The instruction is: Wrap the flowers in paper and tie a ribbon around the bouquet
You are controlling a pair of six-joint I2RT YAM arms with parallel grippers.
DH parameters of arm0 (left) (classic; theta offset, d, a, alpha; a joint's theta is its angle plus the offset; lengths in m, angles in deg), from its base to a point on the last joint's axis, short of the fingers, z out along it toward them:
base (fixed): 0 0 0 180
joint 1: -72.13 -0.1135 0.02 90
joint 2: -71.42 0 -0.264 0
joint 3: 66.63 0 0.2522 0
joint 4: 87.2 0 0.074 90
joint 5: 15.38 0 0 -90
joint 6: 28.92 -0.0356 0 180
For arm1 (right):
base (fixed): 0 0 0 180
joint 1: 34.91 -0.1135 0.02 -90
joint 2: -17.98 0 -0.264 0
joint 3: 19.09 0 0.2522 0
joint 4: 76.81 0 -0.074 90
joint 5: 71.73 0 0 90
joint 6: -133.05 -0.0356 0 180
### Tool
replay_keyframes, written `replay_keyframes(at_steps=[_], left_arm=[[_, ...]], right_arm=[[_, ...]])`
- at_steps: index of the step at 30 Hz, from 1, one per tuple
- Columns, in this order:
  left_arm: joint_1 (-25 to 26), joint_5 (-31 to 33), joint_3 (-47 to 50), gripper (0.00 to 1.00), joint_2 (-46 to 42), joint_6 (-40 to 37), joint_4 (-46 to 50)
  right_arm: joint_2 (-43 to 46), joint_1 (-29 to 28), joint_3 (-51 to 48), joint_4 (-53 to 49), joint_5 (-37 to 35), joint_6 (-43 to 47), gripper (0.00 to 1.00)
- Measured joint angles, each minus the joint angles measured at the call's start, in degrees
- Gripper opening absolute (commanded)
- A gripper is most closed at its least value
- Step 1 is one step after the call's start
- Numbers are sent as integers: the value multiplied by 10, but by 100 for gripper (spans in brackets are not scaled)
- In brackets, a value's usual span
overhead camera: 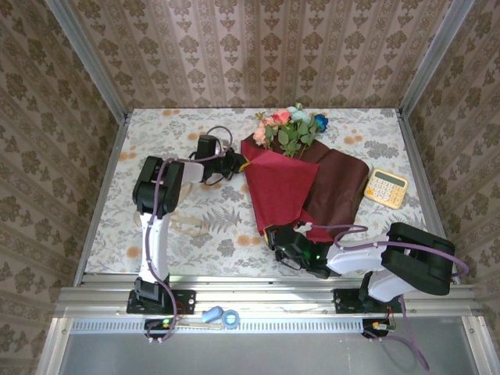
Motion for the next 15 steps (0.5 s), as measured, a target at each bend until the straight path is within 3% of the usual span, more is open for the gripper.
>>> replay_keyframes(at_steps=[1, 2, 4, 5, 6, 7, 12, 14, 15], left_arm=[[0, -3, -5, 17, 3, -1, 2], [-2, -8, -10, 22, 6, 0, 3], [-5, -3, -33, 24, 10, 2, 10], [-9, 1, -47, 20, 17, 0, 11], [-14, 6, -61, 6, 24, -2, 13], [-18, 9, -71, 0, 30, -4, 16], [-29, 7, -88, 0, 48, -2, 30], [-29, 4, -97, 23, 52, -2, 34], [-29, -2, -103, 24, 52, 0, 35]], right_arm=[[0, 1, 0, 1, 0, 0, 0], [0, 2, 0, 2, 0, 0, 0], [0, 2, 0, 0, 8, 0, 0], [0, 2, 0, 0, 12, 0, 0], [0, 2, 0, 0, 14, 0, 0], [0, 2, 0, 0, 15, 0, 0], [-1, 9, 0, 2, 20, 0, 0], [-1, 11, 1, 2, 24, 0, 0], [-1, 12, 1, 1, 26, 0, 0]])
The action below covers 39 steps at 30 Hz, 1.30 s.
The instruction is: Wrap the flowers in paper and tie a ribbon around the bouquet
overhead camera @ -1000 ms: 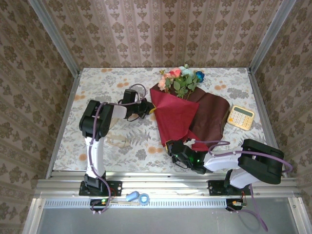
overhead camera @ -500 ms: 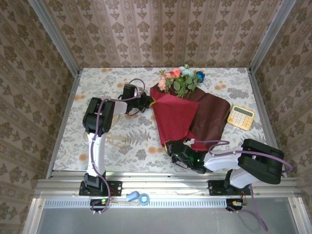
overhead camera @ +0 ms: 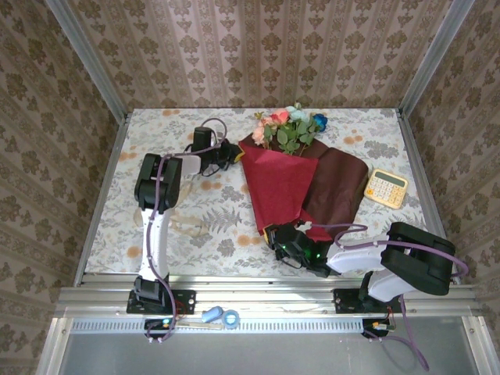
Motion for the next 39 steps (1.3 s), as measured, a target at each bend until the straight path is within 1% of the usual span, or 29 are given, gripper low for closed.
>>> replay_keyframes(at_steps=[1, 2, 3, 4, 10, 11, 13, 14, 15, 16, 17, 19, 21, 22, 24, 26, 29, 31, 32, 34, 36, 39], left_arm=[[0, 8, -10, 24, 0, -1, 2], [0, 11, -21, 20, 4, -2, 2], [-1, 13, -28, 11, 7, -3, 4], [-2, 15, -35, 0, 12, -6, 7], [-10, 8, -61, 0, 34, -6, 32], [-10, 8, -62, 17, 34, -6, 34], [-12, 1, -64, 39, 33, -7, 31], [-12, 0, -65, 44, 28, -9, 29], [-11, 5, -63, 46, 20, -10, 33], [-12, 18, -51, 48, 5, -13, 41], [-16, 30, -31, 48, -14, -17, 52], [-21, 52, 23, 45, -63, -21, 73], [-23, 72, 85, 43, -125, -25, 97], [-19, 79, 117, 41, -158, -26, 105], [7, 88, 184, 39, -232, -28, 117], [52, 87, 237, 36, -288, -26, 115], [148, 82, 299, 35, -331, -14, 103], [208, 80, 326, 34, -335, -3, 99], [234, 80, 336, 34, -335, 2, 100], [266, 83, 342, 32, -335, 8, 108], [287, 88, 340, 30, -334, 14, 108], [303, 99, 330, 30, -329, 18, 108]], right_arm=[[0, 0, 0, -1, 3, 0, 0], [0, 0, 0, -1, 6, 0, 0], [-1, 0, 0, -1, 6, 0, 0], [-1, 0, 0, -1, 8, 0, 0], [-12, 2, 7, 0, 11, 0, 0], [-14, 3, 9, 0, 12, 0, 0], [-20, 4, 12, -1, 19, 0, 1], [-24, 5, 15, -3, 24, 0, 10], [-27, 7, 19, -9, 33, 0, 17], [-29, 10, 26, -22, 46, 1, 25], [-29, 14, 34, -40, 60, 1, 34], [-29, 22, 55, -86, 88, 1, 49], [-21, 33, 83, -161, 121, 0, 56], [-12, 40, 102, -212, 137, 0, 58], [14, 63, 153, -335, 163, 19, 64], [47, 95, 209, -447, 176, 63, 64], [97, 159, 272, -574, 187, 152, 64], [131, 225, 290, -634, 195, 229, 61], [145, 267, 292, -662, 200, 273, 60], [158, 361, 294, -711, 202, 365, 58], [155, 459, 294, -749, 203, 464, 57], [132, 561, 289, -764, 221, 579, 54]])
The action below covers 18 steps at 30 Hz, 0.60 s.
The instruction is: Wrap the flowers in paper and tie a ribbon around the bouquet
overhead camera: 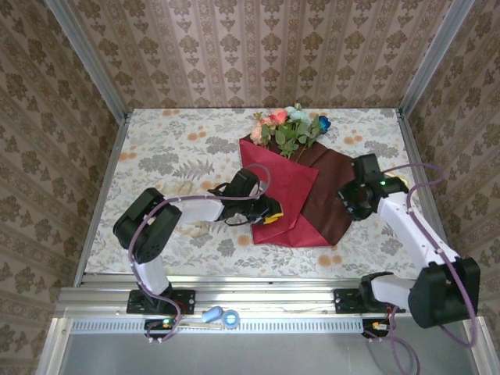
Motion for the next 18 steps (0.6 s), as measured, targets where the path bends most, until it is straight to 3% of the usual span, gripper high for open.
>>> replay_keyframes(at_steps=[6, 14, 18], left_arm=[[18, 17, -16, 29, 13, 2, 10], [28, 28, -16, 27, 16, 2, 23], [28, 28, -16, 27, 20, 2, 23]], right_arm=[[-85, 105, -28, 16, 50, 138, 53], [-168, 113, -53, 65, 100, 196, 52], [-173, 113, -66, 80, 103, 200, 45]])
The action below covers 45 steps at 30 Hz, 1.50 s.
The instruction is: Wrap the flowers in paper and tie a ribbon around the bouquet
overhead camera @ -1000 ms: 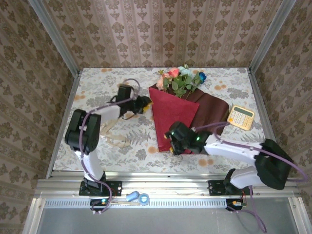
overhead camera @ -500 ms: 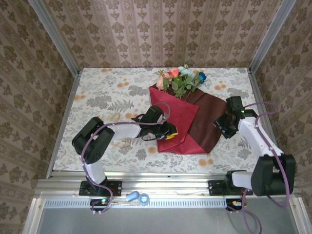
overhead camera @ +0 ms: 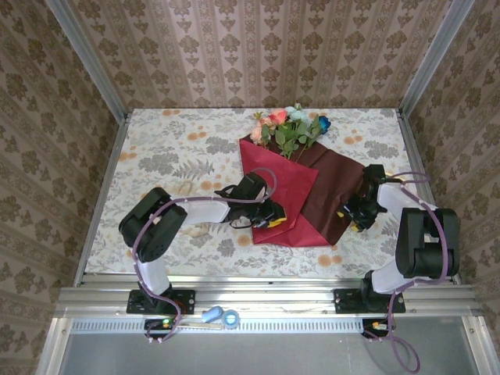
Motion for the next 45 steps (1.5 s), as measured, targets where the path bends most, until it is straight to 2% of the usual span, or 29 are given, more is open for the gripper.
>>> replay_keyframes(at_steps=[4, 7, 8, 10, 15, 18, 26, 33, 41, 45], left_arm=[[0, 0, 0, 26, 9, 0, -2], [0, 0, 0, 26, 12, 0, -2], [0, 0, 0, 26, 12, 0, -2], [0, 0, 0, 26, 12, 0, -2], [-3, 0, 0, 26, 12, 0, -2], [-6, 0, 0, 26, 12, 0, -2], [-8, -1, 0, 20, 12, 0, -2], [-8, -1, 0, 19, 25, -6, -1], [-7, 1, 0, 24, -1, -31, 30], [-6, -16, -2, 17, -10, -31, 30]], right_arm=[[-5, -1, -10, 13, 4, 0, 31], [-7, -2, -10, 9, -2, -1, 15], [-7, -2, -10, 8, -5, -3, 6], [-9, -5, -10, 12, -7, -3, 0], [-2, -24, -9, 24, -14, -4, 0], [26, -58, -1, 16, -33, -4, 0], [165, -180, 104, -51, -114, -17, 0], [176, -268, 179, -70, -130, -19, 0], [161, -288, 188, -72, -126, -19, 0], [160, -293, 188, -65, -121, -14, 0]])
